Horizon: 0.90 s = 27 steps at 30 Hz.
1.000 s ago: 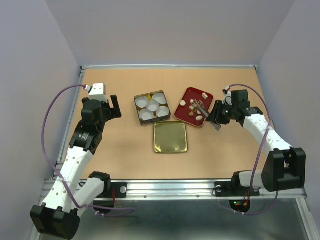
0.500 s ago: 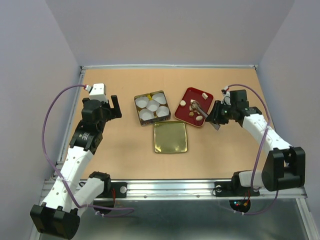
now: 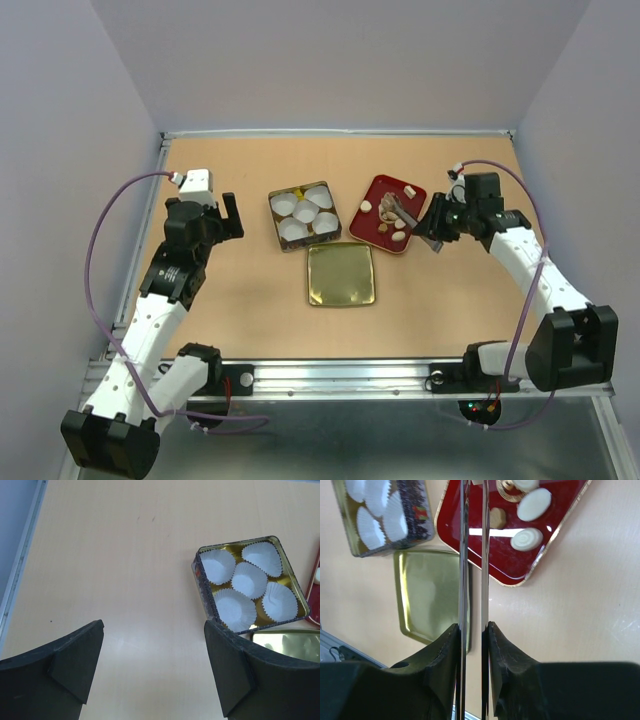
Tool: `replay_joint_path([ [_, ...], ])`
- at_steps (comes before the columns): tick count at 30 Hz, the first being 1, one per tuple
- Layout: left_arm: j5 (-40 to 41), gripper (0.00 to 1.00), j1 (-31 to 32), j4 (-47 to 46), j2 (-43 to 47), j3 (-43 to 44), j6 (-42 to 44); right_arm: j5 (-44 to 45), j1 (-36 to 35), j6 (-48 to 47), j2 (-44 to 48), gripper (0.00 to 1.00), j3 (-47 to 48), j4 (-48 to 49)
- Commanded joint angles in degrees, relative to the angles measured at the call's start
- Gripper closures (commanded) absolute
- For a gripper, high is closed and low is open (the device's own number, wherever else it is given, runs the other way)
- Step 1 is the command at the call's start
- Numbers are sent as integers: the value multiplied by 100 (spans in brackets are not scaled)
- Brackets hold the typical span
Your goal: Pack the chocolate
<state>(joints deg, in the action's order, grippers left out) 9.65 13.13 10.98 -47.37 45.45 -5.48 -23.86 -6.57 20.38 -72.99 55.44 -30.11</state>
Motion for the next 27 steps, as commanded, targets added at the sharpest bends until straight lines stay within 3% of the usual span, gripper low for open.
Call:
replay_joint_path([
  [1,11,7,6,-175,176,-45,-59,-49,-195,53,75,78,774,31],
  [17,98,7,-3,-61,202,-28,-138,777,-2567,344,-1085,78,2453,-74],
  [27,116,7,-3,-17,290,-71,-199,1076,-3043,431,-1832,78,2990,154],
])
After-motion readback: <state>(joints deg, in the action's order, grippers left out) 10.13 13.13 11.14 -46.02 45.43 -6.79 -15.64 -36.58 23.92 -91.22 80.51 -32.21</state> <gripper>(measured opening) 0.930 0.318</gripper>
